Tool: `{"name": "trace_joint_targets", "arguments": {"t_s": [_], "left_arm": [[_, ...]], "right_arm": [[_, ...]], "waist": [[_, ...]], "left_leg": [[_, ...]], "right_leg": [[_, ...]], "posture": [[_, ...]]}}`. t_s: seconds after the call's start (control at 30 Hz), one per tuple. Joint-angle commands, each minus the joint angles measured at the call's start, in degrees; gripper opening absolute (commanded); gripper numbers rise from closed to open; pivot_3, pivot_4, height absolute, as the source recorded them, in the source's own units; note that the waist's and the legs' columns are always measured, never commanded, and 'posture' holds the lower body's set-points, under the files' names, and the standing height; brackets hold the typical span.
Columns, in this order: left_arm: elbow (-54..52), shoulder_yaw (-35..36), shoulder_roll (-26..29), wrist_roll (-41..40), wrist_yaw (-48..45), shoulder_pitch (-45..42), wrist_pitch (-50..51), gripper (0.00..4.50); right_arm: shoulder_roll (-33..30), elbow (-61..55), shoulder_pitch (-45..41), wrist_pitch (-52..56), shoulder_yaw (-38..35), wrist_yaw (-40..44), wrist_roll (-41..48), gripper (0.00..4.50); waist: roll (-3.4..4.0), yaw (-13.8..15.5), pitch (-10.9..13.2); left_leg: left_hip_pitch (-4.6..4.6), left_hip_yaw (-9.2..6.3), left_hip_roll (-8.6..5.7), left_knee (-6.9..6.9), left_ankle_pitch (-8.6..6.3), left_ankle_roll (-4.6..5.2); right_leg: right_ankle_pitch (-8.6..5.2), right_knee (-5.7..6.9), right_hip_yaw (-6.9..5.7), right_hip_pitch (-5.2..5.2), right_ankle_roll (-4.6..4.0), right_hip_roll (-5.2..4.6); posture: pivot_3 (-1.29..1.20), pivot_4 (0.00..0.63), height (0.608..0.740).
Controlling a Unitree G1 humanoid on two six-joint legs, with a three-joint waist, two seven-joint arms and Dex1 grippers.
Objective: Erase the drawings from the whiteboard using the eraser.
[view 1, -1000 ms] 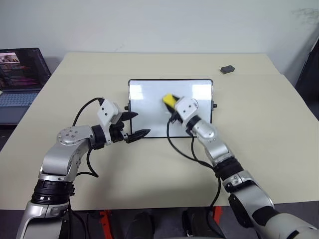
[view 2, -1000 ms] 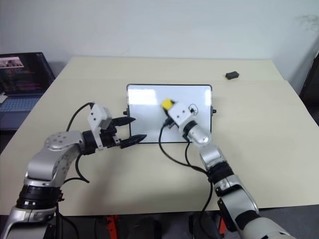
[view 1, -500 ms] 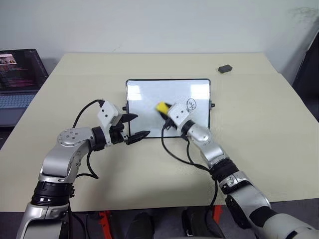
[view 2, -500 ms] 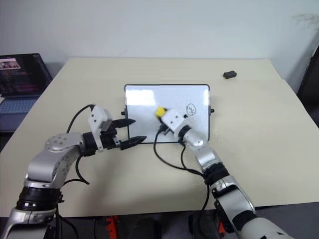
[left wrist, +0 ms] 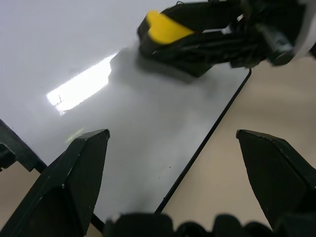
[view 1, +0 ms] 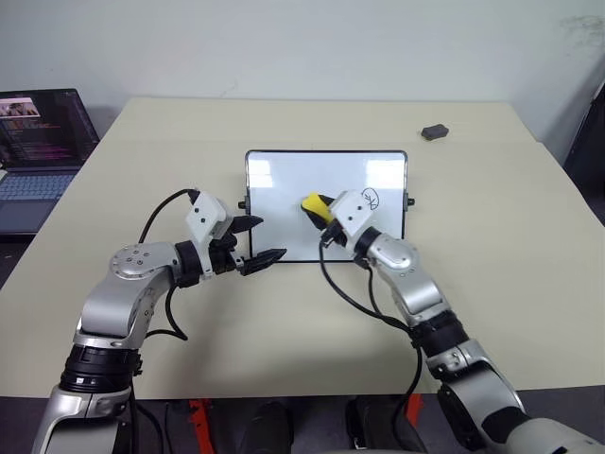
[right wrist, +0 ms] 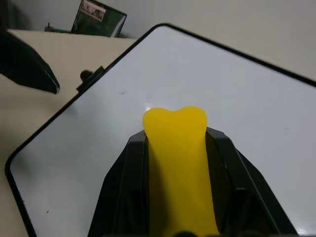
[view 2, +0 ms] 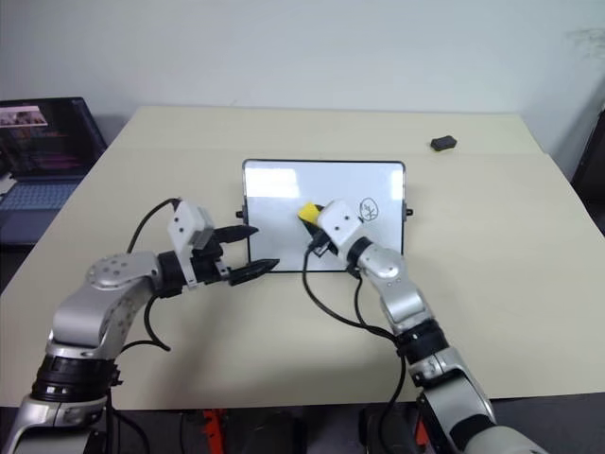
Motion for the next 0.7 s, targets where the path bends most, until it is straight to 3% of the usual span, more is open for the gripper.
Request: {"name": "trace_joint_targets", "arguments": {"t_s": [0.03,0.13,0.37,0.7], "left_arm": [[-3.22,1.23,-0.6,-1.22,0.49,0.1,-0.03,4.5],[-4.09,1.16,-1.61,-1.8,0.95,-0.08,0.22,4.5],[-5.71,-0.95,-5.03,-2.19,2.1,-2.69,0.78,4.5],[-5.1,-3.51,-7.78,-1.53,1.91,-5.04,0.11,4.5]], "right_arm": [[-3.19,-12.58,3.32,8.71,-1.71,2.74,3.36,1.16],[-7.22,-20.9,7.42,15.33,-3.61,4.59,6.14,1.16],[-15.88,-30.93,19.45,20.85,-8.39,6.65,10.12,1.16],[-17.56,-31.93,26.53,18.43,-11.42,3.01,9.77,1.15]], "waist": [[0.0,0.37,0.0],[-0.02,0.79,-0.02],[-0.03,1.02,-0.02],[-0.03,0.85,-0.02]], "left_leg": [[-0.09,0.0,0.0,0.01,-0.01,-0.01],[-0.67,0.01,-0.03,0.14,0.0,-0.01],[-0.68,0.02,-0.05,0.13,0.0,0.0],[-0.6,0.07,-0.03,0.15,0.01,0.0]], "right_leg": [[0.0,-0.03,0.0,-0.06,0.0,-0.01],[0.01,0.08,-0.01,-0.66,0.01,-0.04],[0.01,0.06,-0.02,-0.64,0.01,-0.04],[0.01,0.13,0.04,-0.61,0.02,0.03]], "posture": [[0.0,0.15,0.74],[0.0,0.15,0.74],[0.0,0.15,0.74],[0.0,0.15,0.74]]}}
